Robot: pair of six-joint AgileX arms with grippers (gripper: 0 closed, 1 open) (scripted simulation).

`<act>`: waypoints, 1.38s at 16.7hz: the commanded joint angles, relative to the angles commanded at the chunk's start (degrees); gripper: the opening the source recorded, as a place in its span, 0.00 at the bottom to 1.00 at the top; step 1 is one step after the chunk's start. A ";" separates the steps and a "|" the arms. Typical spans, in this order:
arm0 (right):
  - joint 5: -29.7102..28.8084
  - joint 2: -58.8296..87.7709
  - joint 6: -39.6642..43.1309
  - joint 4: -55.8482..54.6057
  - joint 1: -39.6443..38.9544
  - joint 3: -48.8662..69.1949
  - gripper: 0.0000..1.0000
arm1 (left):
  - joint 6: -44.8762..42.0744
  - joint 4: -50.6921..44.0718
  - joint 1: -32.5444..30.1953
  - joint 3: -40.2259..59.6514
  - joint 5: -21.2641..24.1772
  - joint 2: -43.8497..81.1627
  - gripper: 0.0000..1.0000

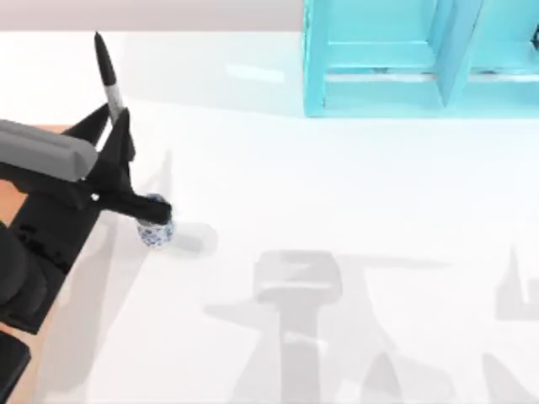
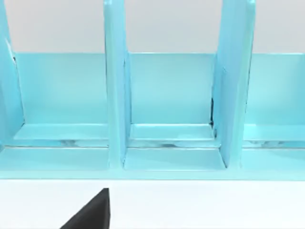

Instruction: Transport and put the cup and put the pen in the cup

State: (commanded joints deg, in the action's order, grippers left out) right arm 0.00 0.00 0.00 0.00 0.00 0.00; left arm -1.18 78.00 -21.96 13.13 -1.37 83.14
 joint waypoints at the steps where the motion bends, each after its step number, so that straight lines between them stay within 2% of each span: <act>1: 0.00 0.00 0.00 0.00 0.00 0.00 1.00 | 0.03 1.02 0.08 0.63 0.09 1.61 0.00; 6: 0.00 0.00 0.00 0.00 0.00 0.00 1.00 | 0.03 2.09 0.14 1.28 0.19 3.18 0.00; 19: 0.00 0.00 0.00 0.00 0.00 0.00 1.00 | 0.03 2.09 0.14 1.28 0.19 3.18 0.98; 23: 0.00 0.00 0.00 0.00 0.00 0.00 1.00 | 0.03 2.09 0.14 1.28 0.19 3.18 1.00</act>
State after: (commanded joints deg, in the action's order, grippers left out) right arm 0.00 0.00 0.00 0.00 0.00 0.00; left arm -1.14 80.09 -21.82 14.41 -1.17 86.32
